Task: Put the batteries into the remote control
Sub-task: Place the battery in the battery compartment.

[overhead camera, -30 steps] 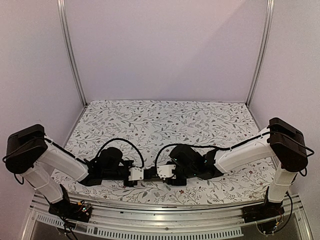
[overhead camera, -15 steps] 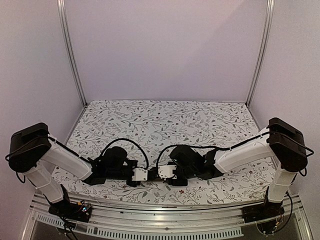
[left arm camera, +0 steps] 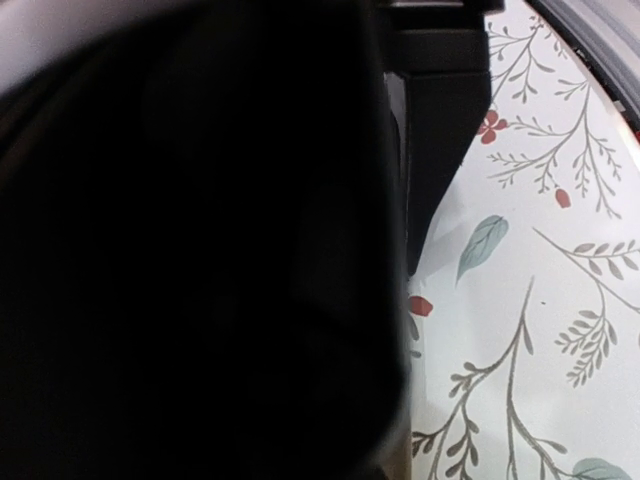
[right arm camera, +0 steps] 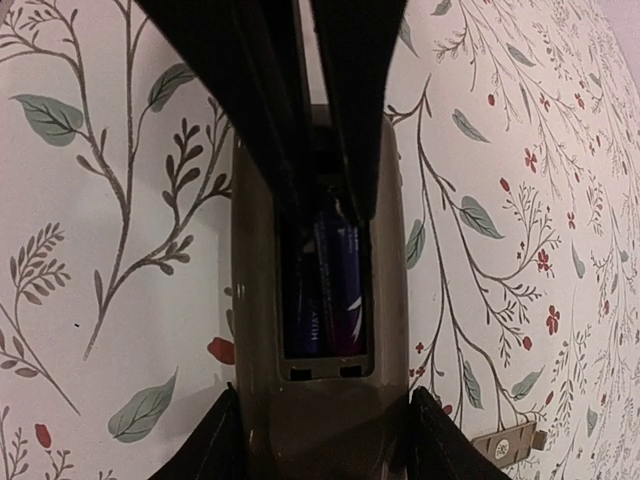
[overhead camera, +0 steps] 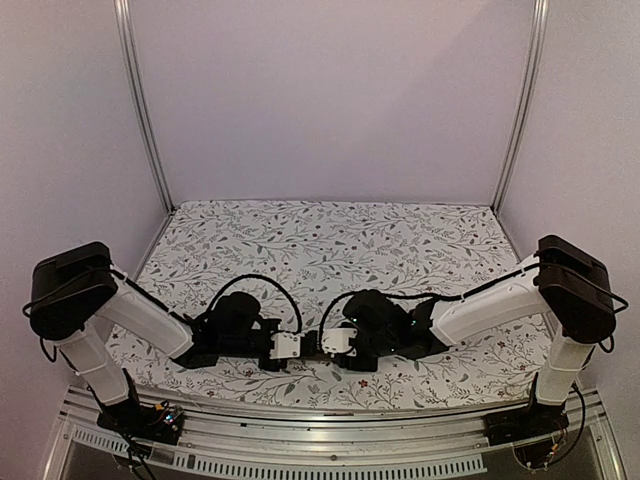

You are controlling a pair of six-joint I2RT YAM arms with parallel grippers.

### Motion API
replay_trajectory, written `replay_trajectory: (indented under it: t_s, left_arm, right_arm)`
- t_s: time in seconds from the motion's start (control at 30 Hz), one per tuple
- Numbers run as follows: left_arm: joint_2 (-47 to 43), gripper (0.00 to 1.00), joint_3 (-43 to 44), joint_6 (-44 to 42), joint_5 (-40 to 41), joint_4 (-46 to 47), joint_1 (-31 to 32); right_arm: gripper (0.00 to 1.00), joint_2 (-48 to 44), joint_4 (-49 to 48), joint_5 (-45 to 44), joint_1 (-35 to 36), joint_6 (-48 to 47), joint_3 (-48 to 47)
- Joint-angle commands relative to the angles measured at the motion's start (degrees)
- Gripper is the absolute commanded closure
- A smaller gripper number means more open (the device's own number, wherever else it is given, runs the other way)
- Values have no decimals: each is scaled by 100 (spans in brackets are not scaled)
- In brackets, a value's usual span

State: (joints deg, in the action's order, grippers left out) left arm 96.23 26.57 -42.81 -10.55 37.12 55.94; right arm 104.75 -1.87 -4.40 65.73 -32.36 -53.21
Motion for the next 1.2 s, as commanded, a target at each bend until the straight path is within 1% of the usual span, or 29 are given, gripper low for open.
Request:
replay_trajectory:
  t_s: [0.0,0.07,0.17,0.27,0.43,0.6,0.7,0.83,0.9,1.0,1.17]
  left_arm:
    - [487,100,139,165,-244,-554,-24]
    - [540,100,244,162,-424,-724,-82]
    - [648,100,446,262,-771,-1212,-253]
    - [797,100,622,209,-907,-1367,-364]
    - [1026,100,1026,114,-1352,-1916,-580]
    - [1367,100,1165,17,-1306,-2151,-691]
    - [1529,100,1236,79,-1255,-2125,-707]
    - [1592,100,1172,-97,-1235,-2182,-701]
    - [1590,100,1091,-318,-1291,-2256,-688]
    - [1709,100,1095,-378,-1179,-2202,-668]
    - [1717,100,953,-614,-1071,-2105,-653]
  right_arm:
    - [100,-19,-1021,470,137,47,108]
    - [100,-39,-1064,720,118,46,141]
    - [100,-83,-1132,939,45,76,205]
    - [100,-170,-1280,1137,-18,60,302]
    - [100,-209,-1377,1865,-199,78,371]
    - [100,-129,-1371,2272,-346,147,399]
    - [100,-34,-1352,2356,-412,222,404]
    - [100,-31,-1298,2305,-447,425,492]
    - [97,-51,-1242,2219,-462,538,519]
    - [86,-77,-1219,2201,-512,693,540]
    - [77,-90,-1211,2127,-535,831,522]
